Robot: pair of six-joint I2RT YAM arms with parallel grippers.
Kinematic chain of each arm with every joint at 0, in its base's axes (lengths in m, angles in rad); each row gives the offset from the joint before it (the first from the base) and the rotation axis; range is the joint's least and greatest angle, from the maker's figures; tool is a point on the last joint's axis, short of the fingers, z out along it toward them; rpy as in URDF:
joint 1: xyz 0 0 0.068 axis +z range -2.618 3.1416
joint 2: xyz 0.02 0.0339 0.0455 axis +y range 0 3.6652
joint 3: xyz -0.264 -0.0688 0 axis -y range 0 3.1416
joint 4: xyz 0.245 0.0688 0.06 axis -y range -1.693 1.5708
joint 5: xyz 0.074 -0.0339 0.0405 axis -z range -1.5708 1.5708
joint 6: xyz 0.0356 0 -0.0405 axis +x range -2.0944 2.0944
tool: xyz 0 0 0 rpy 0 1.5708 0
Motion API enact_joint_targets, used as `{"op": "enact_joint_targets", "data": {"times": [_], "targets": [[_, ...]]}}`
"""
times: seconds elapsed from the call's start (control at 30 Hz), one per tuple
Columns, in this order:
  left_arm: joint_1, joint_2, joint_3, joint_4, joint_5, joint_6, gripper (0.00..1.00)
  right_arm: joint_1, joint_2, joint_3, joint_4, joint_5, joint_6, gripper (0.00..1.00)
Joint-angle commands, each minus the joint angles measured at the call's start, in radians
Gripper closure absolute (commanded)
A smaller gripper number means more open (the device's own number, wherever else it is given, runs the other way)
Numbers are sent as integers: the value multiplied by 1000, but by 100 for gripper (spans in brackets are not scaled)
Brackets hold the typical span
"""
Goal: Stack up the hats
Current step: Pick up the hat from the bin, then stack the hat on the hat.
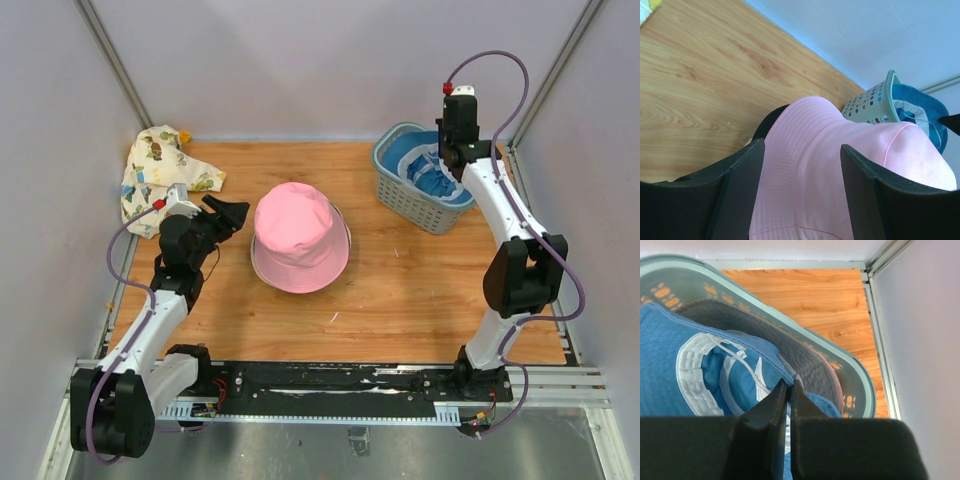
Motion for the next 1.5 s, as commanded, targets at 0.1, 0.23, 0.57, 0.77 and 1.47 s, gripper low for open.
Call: {"op": "enact_joint_targets", "data": {"times": [0.1, 0.23, 0.57, 0.77, 1.47], "targets": [[-6, -32, 9, -21, 19, -5, 34, 55, -122, -48, 88, 74, -43, 100], [-7, -39, 13, -34, 20, -6, 34, 104, -176, -73, 150, 153, -91, 99], [-7, -57, 23, -57, 22, -7, 34, 321, -271, -92, 356, 305, -291, 99], [-6, -59, 16, -58, 46, -16, 34, 559, -275, -147, 531, 420, -486, 100], [-9, -64, -50, 42, 180, -72, 34, 1155, 83, -98, 1362, 819, -1163, 100]]}}
